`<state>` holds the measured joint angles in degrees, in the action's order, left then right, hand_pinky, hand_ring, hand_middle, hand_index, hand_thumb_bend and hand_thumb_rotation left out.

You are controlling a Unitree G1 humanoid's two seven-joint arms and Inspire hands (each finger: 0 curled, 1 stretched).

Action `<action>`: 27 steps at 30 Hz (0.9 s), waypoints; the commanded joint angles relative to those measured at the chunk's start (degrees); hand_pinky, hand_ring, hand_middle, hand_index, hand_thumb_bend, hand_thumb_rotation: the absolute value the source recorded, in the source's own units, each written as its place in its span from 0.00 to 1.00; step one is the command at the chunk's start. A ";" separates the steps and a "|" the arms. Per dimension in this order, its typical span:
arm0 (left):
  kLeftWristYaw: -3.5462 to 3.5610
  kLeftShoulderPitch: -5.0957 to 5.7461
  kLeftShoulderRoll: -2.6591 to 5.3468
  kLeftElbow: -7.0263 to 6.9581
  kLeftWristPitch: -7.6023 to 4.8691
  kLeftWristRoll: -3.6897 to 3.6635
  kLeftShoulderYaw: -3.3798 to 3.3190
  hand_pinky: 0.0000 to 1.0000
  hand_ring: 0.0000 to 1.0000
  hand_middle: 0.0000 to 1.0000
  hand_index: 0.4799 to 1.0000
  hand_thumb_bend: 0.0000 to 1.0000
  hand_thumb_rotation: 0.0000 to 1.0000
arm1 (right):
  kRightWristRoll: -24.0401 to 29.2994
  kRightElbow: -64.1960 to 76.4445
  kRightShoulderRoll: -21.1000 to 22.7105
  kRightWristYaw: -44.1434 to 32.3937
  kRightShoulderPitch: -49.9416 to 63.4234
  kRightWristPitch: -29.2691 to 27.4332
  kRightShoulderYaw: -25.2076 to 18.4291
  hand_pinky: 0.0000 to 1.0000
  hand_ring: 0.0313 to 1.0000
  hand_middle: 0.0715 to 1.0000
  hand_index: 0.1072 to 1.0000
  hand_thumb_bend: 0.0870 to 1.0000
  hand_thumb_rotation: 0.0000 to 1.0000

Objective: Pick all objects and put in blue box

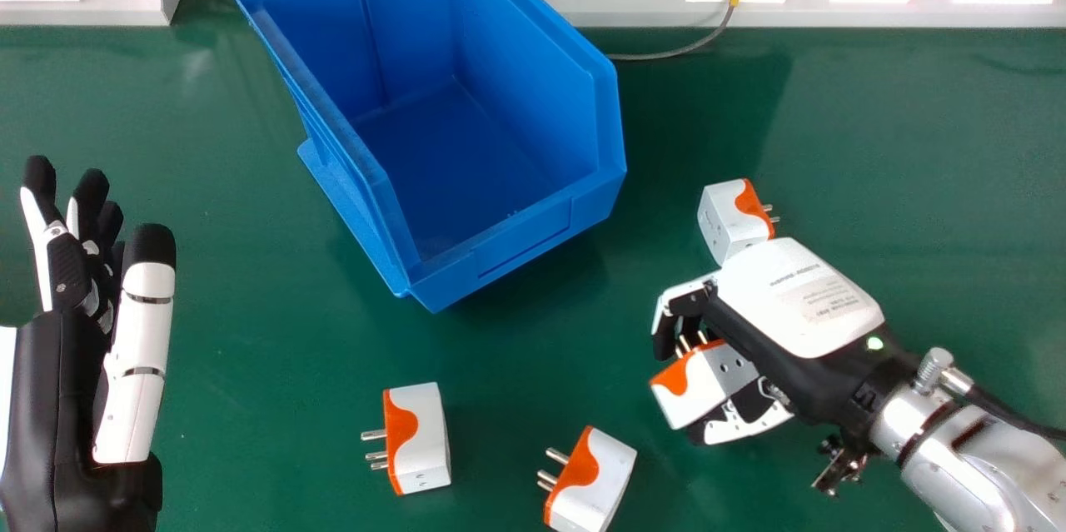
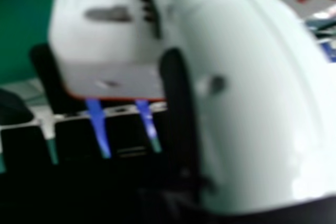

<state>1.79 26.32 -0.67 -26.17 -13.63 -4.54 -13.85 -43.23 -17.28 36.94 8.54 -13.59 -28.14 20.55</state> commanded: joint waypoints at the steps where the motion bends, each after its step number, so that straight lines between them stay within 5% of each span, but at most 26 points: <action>1: 0.08 0.16 -0.39 -1.21 -0.97 -0.19 -0.25 1.00 1.00 1.00 1.00 0.50 0.81 | 2.02 4.03 1.15 -0.22 0.63 -1.22 -2.57 0.12 0.39 0.43 0.44 0.47 0.00; 4: 0.38 -0.10 -0.33 -0.91 -1.25 -1.05 -0.25 1.00 1.00 1.00 1.00 0.50 0.81 | 3.40 7.05 0.96 -1.39 0.66 -2.29 -4.19 0.11 0.39 0.43 0.44 0.47 0.00; 8: 0.05 -0.32 -0.32 -0.84 -0.90 -0.54 -0.42 1.00 1.00 1.00 1.00 0.49 0.81 | 4.91 10.68 -0.40 -2.63 -0.40 -2.40 -5.97 0.10 0.39 0.43 0.44 0.47 0.00; 14: 0.18 -0.29 -0.18 -0.68 -1.11 -1.11 -0.35 1.00 1.00 1.00 1.00 0.49 0.80 | 5.47 12.20 -2.37 -4.01 -5.56 -3.14 -6.93 0.08 0.40 0.43 0.43 0.46 0.00; 18: -0.14 -0.02 -0.15 -0.91 -0.90 -0.15 -0.12 1.00 1.00 1.00 1.00 0.48 0.80 | 5.49 11.79 -4.08 -4.51 -10.35 -3.22 -6.84 0.07 0.40 0.44 0.43 0.46 0.00; 22: 0.00 0.22 0.12 -0.96 -0.98 -0.60 0.18 1.00 1.00 1.00 1.00 0.49 0.80 | 4.18 9.37 -5.67 -3.55 -15.82 -4.86 -5.97 0.07 0.40 0.43 0.43 0.46 0.00; 26: -0.24 0.29 0.29 -1.06 -0.69 -0.28 0.35 1.00 1.00 1.00 1.00 0.47 0.80 | 1.93 7.29 -7.68 -4.57 -21.45 -3.82 -4.85 0.08 0.39 0.42 0.43 0.46 0.00; 27: -0.58 0.35 0.27 -1.09 -0.64 0.51 0.33 1.00 1.00 1.00 1.00 0.47 0.80 | 1.62 6.73 -8.13 -5.22 -22.76 -3.53 -4.52 0.08 0.39 0.42 0.43 0.46 0.00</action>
<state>1.55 26.38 -0.42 -26.15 -13.63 -4.76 -13.66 -41.44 -10.79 29.55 3.52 -32.74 -32.03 16.09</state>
